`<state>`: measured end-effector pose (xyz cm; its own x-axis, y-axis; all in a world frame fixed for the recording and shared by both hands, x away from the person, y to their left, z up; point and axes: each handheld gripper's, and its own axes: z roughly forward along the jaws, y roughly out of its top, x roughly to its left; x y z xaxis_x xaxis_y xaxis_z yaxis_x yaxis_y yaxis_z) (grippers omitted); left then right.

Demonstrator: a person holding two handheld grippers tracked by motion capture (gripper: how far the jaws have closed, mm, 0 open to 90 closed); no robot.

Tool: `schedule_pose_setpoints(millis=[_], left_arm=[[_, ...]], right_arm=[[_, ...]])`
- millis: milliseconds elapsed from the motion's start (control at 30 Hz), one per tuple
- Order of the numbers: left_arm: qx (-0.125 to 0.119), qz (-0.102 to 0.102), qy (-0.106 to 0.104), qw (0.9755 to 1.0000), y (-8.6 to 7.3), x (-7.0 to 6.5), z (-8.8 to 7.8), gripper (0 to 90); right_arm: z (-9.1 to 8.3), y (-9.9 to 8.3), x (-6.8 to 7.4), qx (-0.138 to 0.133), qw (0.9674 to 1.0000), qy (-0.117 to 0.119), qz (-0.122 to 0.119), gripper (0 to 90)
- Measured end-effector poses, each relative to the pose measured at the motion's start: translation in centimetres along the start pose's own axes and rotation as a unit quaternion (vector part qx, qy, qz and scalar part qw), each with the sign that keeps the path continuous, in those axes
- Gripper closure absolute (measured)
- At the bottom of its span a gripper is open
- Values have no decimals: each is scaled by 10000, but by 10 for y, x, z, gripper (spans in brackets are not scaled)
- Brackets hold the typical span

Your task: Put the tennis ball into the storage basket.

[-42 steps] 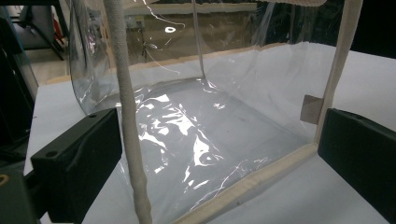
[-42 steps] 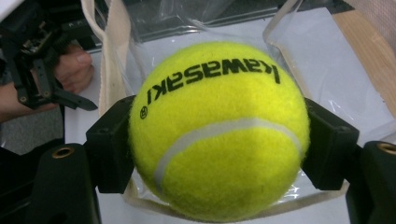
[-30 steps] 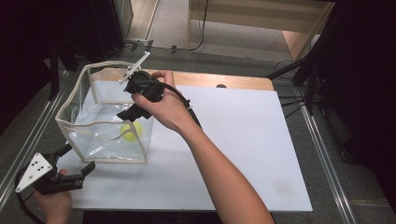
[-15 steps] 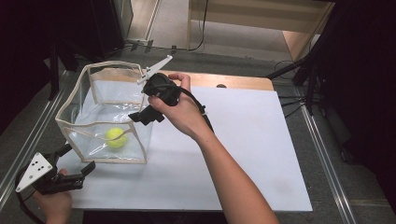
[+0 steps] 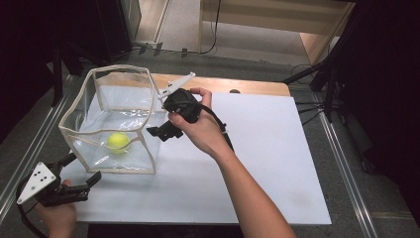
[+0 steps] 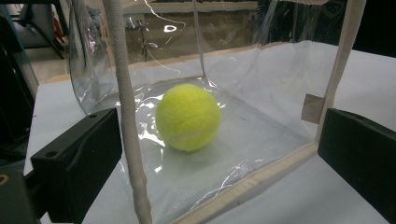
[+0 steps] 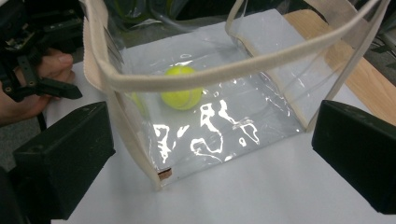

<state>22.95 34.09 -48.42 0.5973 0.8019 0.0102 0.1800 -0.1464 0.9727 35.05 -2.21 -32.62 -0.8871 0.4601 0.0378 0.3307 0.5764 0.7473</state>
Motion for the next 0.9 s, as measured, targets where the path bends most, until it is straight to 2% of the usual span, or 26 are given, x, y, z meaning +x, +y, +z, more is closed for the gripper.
schedule_pose_setpoints(millis=[133,167,400,567,900], left_arm=[[16,16,10,10000,0,0,0,1],[17,15,9,10000,0,0,0,1],[6,4,5,10000,0,0,0,1],[22,23,13,10000,0,0,0,1],[19,16,5,10000,0,0,0,1]], right_arm=[[3,-11,-2,-35,10000,-14,-11,0],[5,-17,-1,-31,10000,-57,64,0],[13,-35,0,-8,9998,-99,155,0],[18,-50,0,-163,9995,-82,250,0],[19,-78,1,-450,9980,-205,401,0]])
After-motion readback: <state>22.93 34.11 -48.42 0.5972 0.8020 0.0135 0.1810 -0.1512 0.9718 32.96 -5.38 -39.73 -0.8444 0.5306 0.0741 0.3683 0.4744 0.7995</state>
